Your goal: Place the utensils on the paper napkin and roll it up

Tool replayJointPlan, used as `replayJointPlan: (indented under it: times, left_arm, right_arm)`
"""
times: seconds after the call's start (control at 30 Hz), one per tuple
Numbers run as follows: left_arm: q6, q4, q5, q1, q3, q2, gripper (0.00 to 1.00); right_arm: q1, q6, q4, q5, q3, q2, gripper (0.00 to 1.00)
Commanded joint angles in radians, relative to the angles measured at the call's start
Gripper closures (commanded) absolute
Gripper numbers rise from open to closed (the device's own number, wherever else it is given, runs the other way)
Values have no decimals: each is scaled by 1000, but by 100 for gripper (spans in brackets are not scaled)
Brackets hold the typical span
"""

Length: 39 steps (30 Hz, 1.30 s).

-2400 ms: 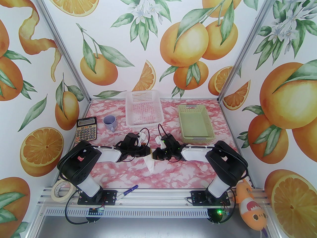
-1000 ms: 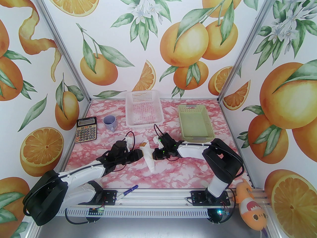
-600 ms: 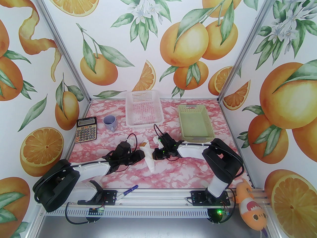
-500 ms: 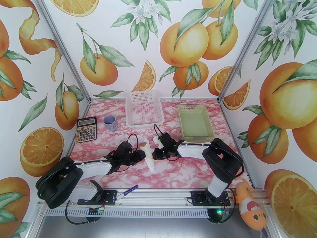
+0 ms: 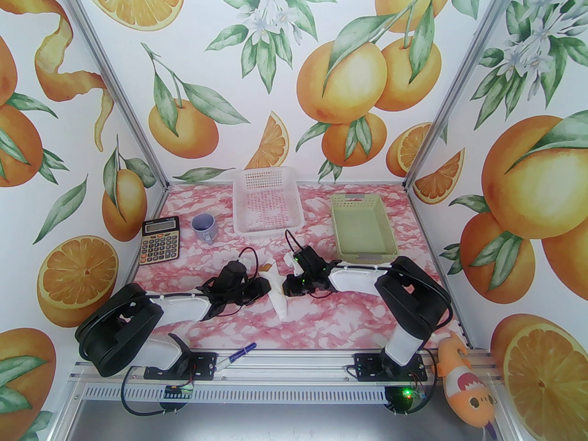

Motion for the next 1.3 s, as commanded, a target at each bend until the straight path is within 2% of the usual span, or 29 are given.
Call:
replayJointPlan:
  times: [0.0,0.67,0.87,0.97,1.17,1.27]
  left_arm:
    - [-3,114,0,-25,43,66,63]
    - [3,102,1,-30,61,90,67]
    - [24,100,1,-30,64,96,73]
    - [48,103,2,-31,68,98,86]
    - [83,93,-22,-31,64,74,98]
    - [97,85,-29,-29,62,55,100]
  right_arm:
    - [6,-11,-103,111,-49,68,100]
    - [7,-3,-77,105,-60,75,100]
    - [7,-1,-74,105,-62,69,100]
    - [6,2,-52,91,-68,60,100]
    - [-9,17,22,36,-83,15,100]
    - [-17,21,54,9,-91,-26,97]
